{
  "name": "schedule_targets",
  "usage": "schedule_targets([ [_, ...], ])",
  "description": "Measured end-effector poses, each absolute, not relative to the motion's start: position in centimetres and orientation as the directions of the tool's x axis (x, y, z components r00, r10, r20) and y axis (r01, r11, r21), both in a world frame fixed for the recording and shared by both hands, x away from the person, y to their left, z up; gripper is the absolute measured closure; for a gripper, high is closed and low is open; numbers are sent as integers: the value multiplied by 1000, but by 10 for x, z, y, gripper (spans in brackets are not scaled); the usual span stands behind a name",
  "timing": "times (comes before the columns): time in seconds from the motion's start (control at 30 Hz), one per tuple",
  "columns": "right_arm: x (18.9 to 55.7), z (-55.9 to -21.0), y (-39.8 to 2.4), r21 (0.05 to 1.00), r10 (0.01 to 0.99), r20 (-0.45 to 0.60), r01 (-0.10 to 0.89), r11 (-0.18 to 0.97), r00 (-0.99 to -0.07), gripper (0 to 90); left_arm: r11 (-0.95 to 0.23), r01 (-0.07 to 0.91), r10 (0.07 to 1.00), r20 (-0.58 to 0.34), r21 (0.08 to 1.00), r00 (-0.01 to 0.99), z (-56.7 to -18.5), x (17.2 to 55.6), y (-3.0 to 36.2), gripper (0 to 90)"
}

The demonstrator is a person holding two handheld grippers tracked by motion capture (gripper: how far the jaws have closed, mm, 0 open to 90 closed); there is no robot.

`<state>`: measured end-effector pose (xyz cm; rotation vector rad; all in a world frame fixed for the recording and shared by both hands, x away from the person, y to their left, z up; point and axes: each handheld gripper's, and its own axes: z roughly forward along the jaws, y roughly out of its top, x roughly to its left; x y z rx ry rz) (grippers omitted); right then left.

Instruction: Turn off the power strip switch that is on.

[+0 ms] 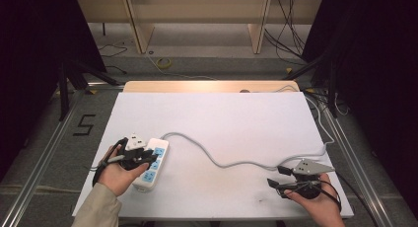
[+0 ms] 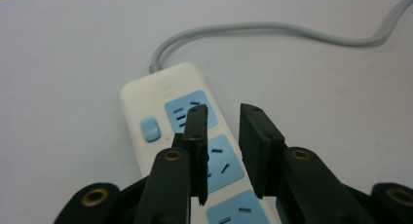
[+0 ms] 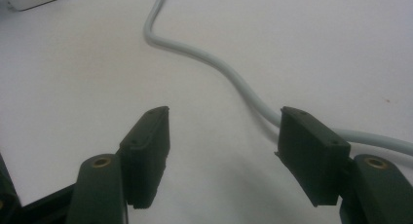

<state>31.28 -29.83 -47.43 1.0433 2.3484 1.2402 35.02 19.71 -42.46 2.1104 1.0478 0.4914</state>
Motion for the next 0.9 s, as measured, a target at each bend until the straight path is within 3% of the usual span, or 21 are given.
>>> schedule_targets([
  [0.33, 313, -474, -298, 804, 713, 77, 466, 369, -697, 371, -354, 451, 758, -32, 819, 652, -432, 350, 191, 586],
  [0.9, 312, -474, -298, 806, 710, 77, 463, 370, -700, 371, -367, 408, 664, -72, 836, 745, -448, 344, 173, 340],
])
